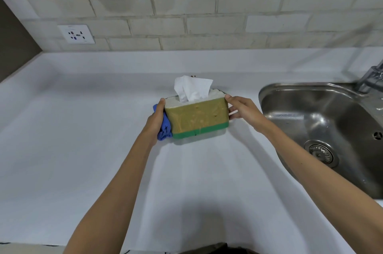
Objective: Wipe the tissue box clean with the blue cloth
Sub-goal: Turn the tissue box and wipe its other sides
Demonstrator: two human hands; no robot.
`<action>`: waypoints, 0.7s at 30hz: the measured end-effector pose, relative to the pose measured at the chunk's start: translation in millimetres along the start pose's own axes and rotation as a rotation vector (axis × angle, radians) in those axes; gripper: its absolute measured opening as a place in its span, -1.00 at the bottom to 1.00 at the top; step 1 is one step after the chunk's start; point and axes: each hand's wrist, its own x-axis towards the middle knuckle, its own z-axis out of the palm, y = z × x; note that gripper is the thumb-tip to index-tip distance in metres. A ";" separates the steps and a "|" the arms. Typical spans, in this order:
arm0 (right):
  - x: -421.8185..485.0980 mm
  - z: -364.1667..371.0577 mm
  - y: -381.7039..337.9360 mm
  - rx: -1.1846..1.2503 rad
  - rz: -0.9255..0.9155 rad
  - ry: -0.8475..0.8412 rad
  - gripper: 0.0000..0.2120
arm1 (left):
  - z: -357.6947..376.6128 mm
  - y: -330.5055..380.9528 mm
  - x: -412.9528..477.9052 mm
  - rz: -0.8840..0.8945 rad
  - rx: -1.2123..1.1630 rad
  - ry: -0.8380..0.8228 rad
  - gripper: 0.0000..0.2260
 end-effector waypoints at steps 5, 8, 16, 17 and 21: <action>6.5 -4.0 -8.2 0.017 0.042 0.040 -0.52 | -6.6 30.1 4.9 -0.113 0.084 -0.159 -0.39; 8.8 -4.4 -10.9 0.015 0.072 0.077 -0.55 | -8.5 41.3 11.5 -0.161 0.143 -0.143 -0.43; 3.4 -14.9 -3.0 -0.103 -0.055 -0.131 -0.39 | -10.9 56.7 29.1 -0.212 0.218 -0.141 -0.46; 3.1 -16.3 -1.4 -0.181 -0.068 -0.171 -0.30 | -10.5 57.5 30.4 -0.214 0.218 -0.144 -0.45; 4.5 -17.5 5.2 -0.452 -0.125 -0.223 0.01 | -8.2 59.6 32.6 -0.191 0.201 -0.122 -0.41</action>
